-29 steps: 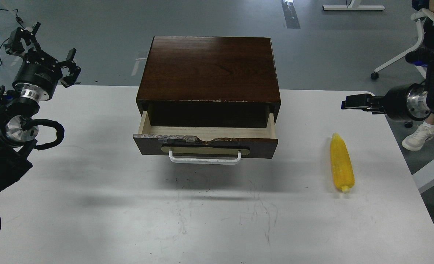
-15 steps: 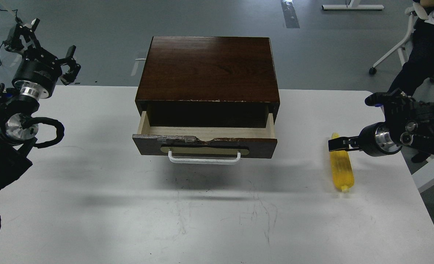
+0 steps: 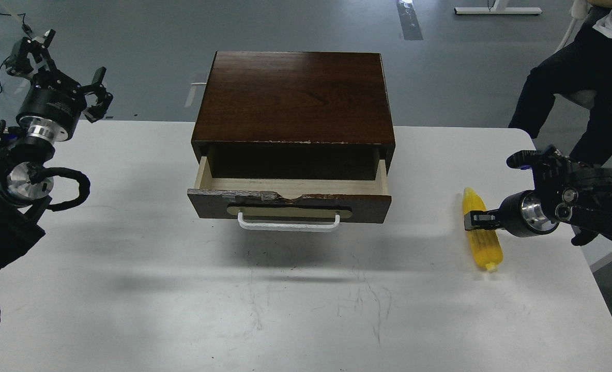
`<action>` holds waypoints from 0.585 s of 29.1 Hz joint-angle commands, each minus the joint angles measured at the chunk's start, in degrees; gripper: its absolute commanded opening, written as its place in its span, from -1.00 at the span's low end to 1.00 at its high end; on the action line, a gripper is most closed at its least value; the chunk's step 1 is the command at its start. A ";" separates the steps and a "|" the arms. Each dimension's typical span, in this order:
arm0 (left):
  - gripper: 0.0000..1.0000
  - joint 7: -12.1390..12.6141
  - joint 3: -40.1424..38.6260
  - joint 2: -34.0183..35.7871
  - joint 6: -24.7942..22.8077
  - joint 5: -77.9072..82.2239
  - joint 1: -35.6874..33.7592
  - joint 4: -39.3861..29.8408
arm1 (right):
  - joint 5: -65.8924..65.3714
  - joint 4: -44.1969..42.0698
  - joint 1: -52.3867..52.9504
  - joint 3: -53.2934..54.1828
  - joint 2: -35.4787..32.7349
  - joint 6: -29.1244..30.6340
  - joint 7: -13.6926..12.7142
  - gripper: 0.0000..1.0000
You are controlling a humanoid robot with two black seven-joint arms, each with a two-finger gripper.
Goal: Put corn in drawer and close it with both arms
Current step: 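Lower the right gripper onto the corn cob and grasp it, then carry the corn cob with the right gripper into the open drawer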
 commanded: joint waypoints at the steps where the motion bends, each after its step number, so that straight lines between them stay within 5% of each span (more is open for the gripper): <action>1: 0.97 0.07 0.00 0.13 0.00 0.00 -0.07 0.00 | 0.03 0.61 1.33 -0.05 -2.01 0.10 -0.08 -0.93; 12: 0.98 0.42 0.00 0.56 0.00 0.00 -0.42 0.00 | -0.76 4.04 27.77 0.04 -8.35 1.42 0.79 -0.99; 17: 0.97 0.42 0.17 0.91 0.00 0.17 -0.42 -0.09 | -3.73 5.44 38.84 0.30 -4.50 1.33 5.00 -1.00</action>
